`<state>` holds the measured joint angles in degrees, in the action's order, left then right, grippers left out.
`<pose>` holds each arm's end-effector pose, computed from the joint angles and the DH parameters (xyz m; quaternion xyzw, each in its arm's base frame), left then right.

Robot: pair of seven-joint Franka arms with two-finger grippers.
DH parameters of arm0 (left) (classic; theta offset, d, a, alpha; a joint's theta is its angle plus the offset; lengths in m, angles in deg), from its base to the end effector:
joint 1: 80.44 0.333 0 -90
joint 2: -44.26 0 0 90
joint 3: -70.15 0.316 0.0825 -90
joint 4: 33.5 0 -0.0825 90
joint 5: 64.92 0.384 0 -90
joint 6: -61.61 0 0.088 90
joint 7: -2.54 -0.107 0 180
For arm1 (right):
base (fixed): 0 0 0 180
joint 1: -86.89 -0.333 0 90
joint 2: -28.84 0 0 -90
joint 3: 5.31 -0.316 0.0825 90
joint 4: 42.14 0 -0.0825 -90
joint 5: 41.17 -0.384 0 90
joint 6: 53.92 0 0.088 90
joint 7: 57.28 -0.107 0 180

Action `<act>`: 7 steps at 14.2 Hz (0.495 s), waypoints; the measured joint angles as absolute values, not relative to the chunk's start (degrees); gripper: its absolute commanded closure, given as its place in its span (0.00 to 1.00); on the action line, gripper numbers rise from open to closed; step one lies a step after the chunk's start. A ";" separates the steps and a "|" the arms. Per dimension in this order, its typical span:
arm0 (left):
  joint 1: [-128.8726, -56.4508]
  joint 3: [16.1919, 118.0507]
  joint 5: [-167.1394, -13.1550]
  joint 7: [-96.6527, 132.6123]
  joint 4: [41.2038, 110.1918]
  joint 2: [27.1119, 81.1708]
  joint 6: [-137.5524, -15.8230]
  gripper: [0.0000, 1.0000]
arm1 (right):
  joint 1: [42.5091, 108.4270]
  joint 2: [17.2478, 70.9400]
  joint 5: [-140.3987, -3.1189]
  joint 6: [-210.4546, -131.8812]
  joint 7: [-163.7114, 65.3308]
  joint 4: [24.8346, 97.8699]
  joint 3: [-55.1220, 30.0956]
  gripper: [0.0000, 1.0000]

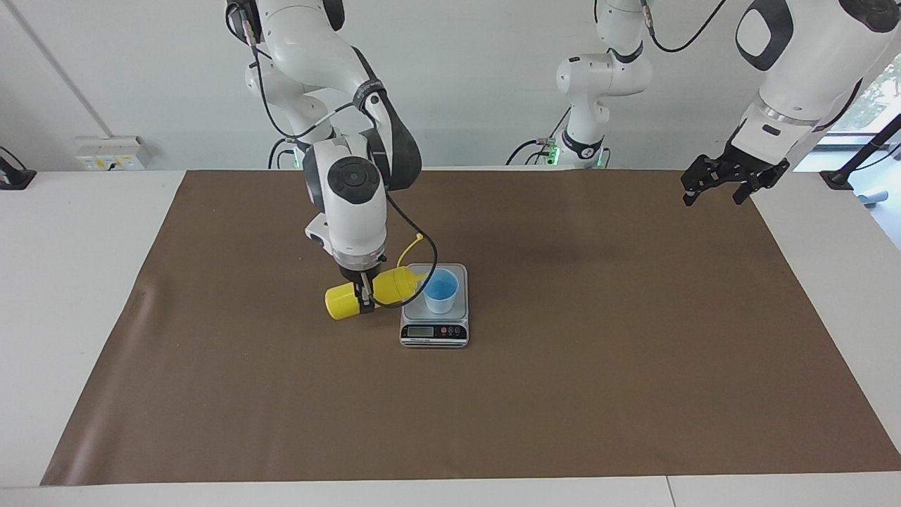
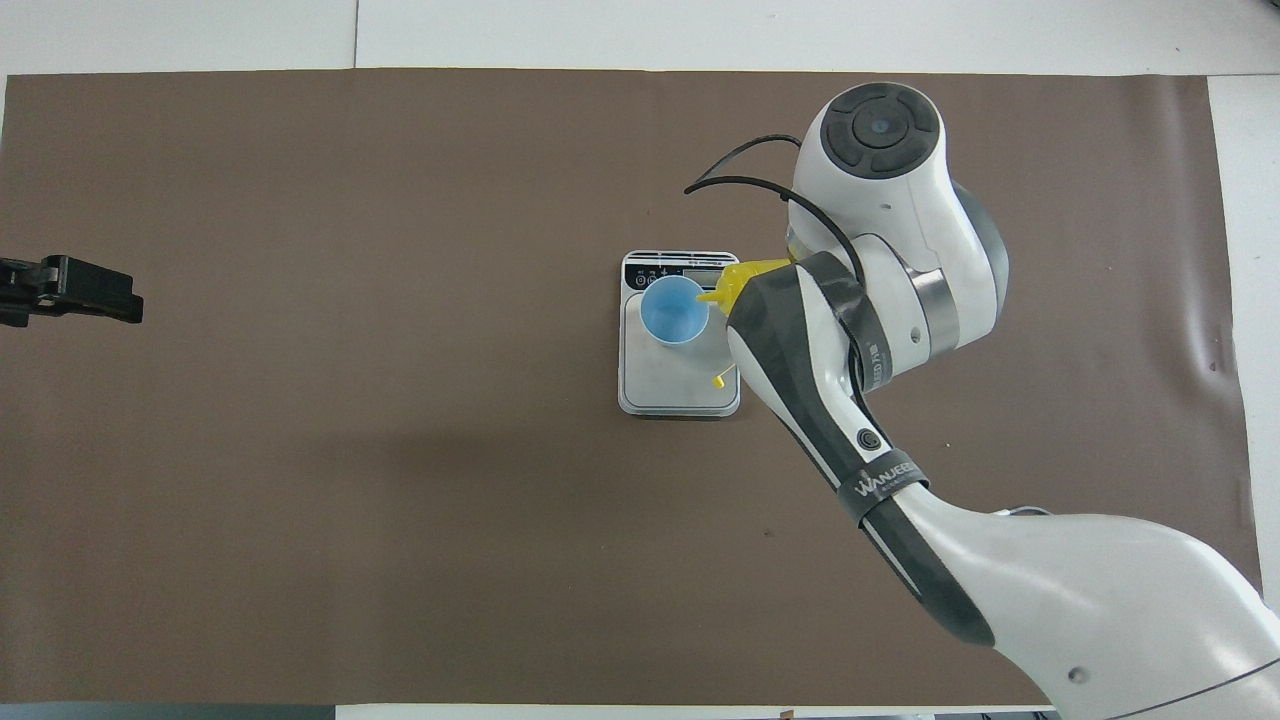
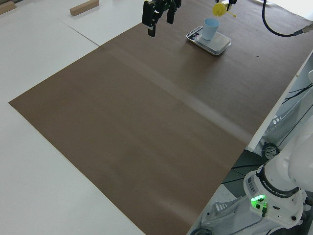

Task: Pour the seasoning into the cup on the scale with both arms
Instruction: 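Tilt the yellow bottle over the blue cup with the right gripper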

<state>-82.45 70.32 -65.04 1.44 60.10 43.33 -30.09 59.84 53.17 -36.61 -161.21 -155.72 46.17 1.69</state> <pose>0.5507 -0.0179 0.6063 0.9996 -0.0256 -0.0085 0.0010 0.6269 0.2338 0.4028 0.7838 -0.6162 0.0308 0.0709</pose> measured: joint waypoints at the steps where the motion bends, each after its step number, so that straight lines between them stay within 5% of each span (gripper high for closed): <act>1: -82.45 70.32 -65.04 1.44 60.10 43.33 -30.09 0.00 | 59.19 53.54 -35.83 -160.28 -155.82 45.93 1.69 1.00; 7: -82.45 70.32 -65.04 1.44 60.10 43.33 -30.09 0.00 | 58.81 54.24 -30.71 -158.94 -155.90 45.26 1.98 1.00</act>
